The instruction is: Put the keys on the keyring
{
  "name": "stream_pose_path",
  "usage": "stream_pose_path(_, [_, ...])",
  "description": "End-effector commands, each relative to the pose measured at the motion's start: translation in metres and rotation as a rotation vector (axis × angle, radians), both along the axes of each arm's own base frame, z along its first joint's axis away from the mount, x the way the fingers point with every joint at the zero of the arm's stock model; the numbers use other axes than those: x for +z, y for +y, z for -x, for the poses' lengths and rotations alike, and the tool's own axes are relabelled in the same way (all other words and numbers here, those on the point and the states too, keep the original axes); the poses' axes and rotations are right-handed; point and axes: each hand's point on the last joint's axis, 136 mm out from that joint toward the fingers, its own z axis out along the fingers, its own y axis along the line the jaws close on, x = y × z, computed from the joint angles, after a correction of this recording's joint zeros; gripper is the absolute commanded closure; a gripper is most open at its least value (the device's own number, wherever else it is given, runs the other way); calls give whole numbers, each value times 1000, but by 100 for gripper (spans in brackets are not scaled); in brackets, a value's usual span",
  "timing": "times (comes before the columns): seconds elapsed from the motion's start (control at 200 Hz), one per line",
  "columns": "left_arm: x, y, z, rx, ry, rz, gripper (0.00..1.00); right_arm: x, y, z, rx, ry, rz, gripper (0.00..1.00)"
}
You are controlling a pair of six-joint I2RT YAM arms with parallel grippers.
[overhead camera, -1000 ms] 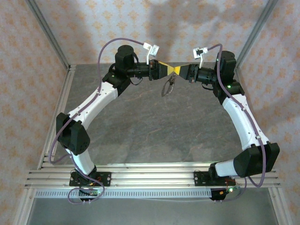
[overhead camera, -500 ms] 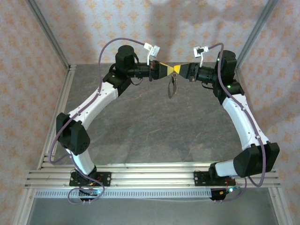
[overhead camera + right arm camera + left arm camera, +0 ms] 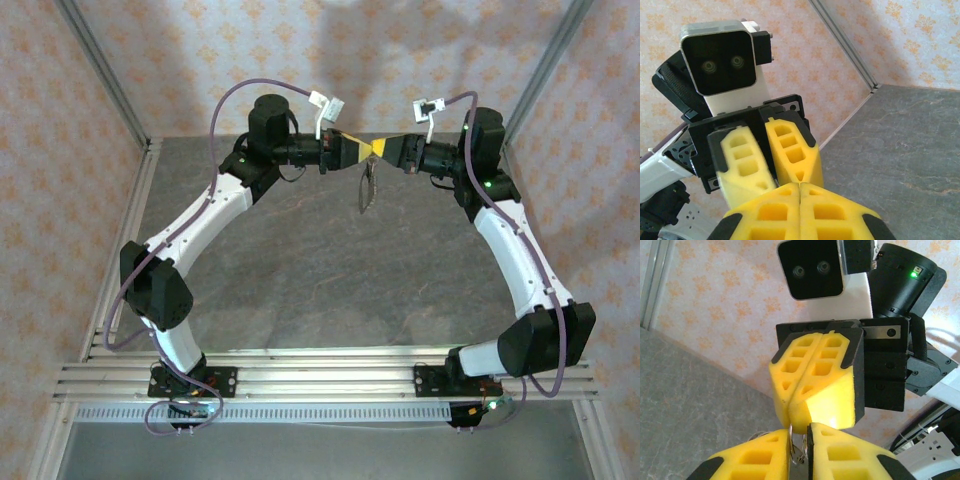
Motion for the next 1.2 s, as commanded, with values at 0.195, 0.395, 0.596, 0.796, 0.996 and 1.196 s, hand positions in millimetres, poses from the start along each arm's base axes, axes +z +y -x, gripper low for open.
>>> stream_pose_path(0.195, [7,-22,28,-115,-45,-2,95,0,1,-9,-15,-24,-10,100])
stream_pose_path(0.395, [5,-23,20,-74,-36,-3,100,0,0,-11,-26,-16,-17,100])
stream_pose_path(0.596, [8,-15,-2,57,-32,33,100,6,-10,-17,-121,-22,-27,80])
stream_pose_path(0.796, [17,-6,-8,113,-35,94,100,12,-33,-15,-238,-36,-82,70])
stream_pose_path(0.996, [23,-6,-7,111,-43,114,100,0,-35,-11,-251,-6,-124,70])
stream_pose_path(1.196, [28,-4,-5,111,-58,123,100,-9,-33,-11,-232,23,-166,71])
